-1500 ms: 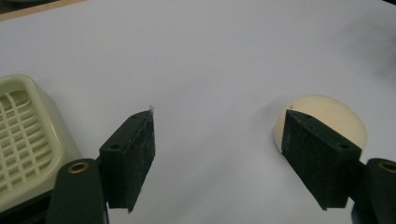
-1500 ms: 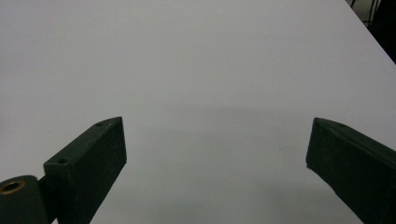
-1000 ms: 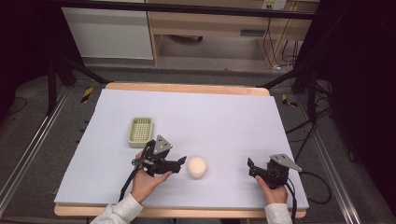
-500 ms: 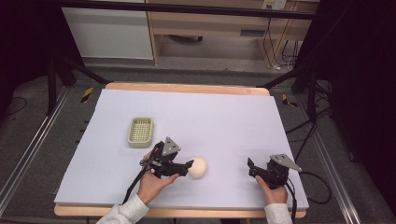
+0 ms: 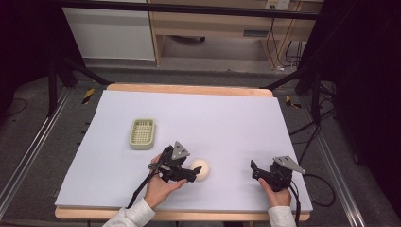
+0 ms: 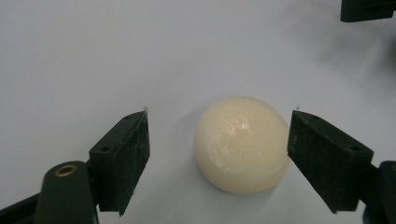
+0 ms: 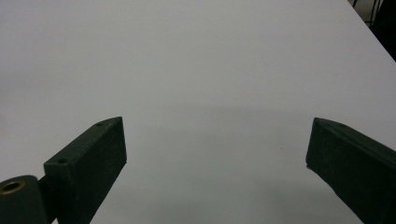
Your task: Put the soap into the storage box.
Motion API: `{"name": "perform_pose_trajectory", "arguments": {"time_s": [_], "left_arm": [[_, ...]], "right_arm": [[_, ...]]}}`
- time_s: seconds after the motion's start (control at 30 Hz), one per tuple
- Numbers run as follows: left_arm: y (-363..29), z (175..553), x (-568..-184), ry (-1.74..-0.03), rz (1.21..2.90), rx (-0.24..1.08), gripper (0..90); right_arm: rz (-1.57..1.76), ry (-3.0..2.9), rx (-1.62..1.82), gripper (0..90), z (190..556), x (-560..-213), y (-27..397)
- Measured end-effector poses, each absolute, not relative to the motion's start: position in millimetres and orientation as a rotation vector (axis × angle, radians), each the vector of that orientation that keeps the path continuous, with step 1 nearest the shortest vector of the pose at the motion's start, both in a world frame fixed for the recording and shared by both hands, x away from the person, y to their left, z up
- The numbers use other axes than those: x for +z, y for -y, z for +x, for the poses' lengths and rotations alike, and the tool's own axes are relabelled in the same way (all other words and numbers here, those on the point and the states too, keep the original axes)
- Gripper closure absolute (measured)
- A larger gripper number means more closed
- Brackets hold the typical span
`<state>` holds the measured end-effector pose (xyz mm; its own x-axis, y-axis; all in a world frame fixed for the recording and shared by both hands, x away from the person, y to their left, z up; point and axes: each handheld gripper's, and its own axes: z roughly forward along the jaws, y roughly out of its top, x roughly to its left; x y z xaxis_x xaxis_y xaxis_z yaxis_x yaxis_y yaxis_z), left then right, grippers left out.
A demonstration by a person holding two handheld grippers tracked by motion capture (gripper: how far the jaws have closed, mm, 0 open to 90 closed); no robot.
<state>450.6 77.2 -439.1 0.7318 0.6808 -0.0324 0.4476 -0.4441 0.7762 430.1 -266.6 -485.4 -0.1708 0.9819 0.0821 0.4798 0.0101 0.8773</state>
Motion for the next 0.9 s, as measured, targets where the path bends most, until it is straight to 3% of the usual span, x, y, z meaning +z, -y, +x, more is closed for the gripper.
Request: {"name": "perform_pose_trajectory", "arguments": {"time_s": [0.9], "left_arm": [[-50.9,455.1,-458.2,-0.85,2.218,0.348,15.1]], "right_arm": [[1.501,-1.716,1.101,5.4,430.9,-485.9,266.4]]}}
